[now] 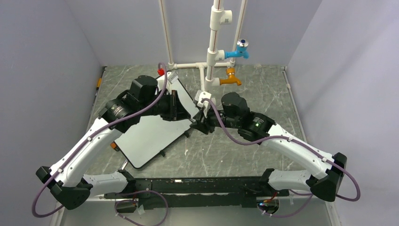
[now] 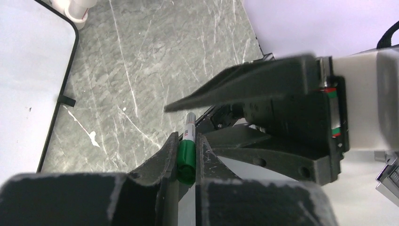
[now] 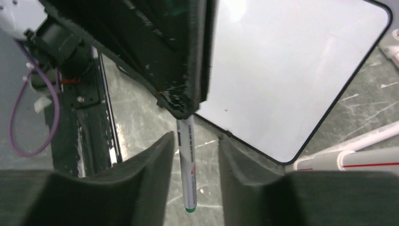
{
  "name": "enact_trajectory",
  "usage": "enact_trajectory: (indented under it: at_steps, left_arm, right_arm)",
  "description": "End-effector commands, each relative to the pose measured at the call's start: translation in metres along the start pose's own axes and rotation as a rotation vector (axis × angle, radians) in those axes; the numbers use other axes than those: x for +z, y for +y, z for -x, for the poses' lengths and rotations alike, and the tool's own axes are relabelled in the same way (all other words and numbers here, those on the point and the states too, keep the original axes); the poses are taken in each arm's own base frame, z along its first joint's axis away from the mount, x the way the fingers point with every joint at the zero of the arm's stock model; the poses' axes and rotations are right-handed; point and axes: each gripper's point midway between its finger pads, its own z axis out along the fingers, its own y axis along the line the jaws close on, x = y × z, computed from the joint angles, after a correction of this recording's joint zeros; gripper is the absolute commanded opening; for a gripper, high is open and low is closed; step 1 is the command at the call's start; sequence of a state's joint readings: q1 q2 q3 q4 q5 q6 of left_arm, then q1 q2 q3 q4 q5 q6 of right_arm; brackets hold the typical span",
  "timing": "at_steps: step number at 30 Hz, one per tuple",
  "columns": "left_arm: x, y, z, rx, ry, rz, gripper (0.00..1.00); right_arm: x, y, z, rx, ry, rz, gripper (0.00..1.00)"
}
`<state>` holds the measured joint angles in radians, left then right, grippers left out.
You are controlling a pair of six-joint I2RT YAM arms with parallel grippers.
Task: Write a sentence on the whiteboard
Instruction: Pass from the right arm to the left
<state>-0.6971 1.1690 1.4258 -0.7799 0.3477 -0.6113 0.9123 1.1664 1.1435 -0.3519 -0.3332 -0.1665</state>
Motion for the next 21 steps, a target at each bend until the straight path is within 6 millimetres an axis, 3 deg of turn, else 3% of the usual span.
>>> enact_trajectory:
  at_steps: [1, 6, 8, 13, 21]
  left_arm:
    - [-0.020, -0.012, 0.016, -0.002, -0.101, -0.045, 0.00]
    - [-0.042, -0.007, 0.041, -0.012, -0.221, -0.027, 0.00]
    - [-0.051, -0.006, 0.048, -0.004, -0.259, -0.032, 0.00]
    - [-0.077, -0.012, 0.064, 0.039, -0.343, -0.059, 0.00]
    - [-0.128, -0.044, 0.085, 0.203, -0.494, -0.122, 0.00]
  right_arm:
    - [-0.014, -0.014, 0.038, 0.028, -0.144, -0.098, 0.53]
    - [-0.021, -0.017, 0.050, 0.111, -0.227, -0.141, 0.81]
    - [-0.026, -0.019, 0.058, 0.157, -0.273, -0.161, 0.88]
    - [-0.032, -0.023, 0.082, 0.296, -0.375, -0.156, 0.91]
    - [-0.042, -0.014, 0.134, 0.549, -0.544, 0.096, 0.84]
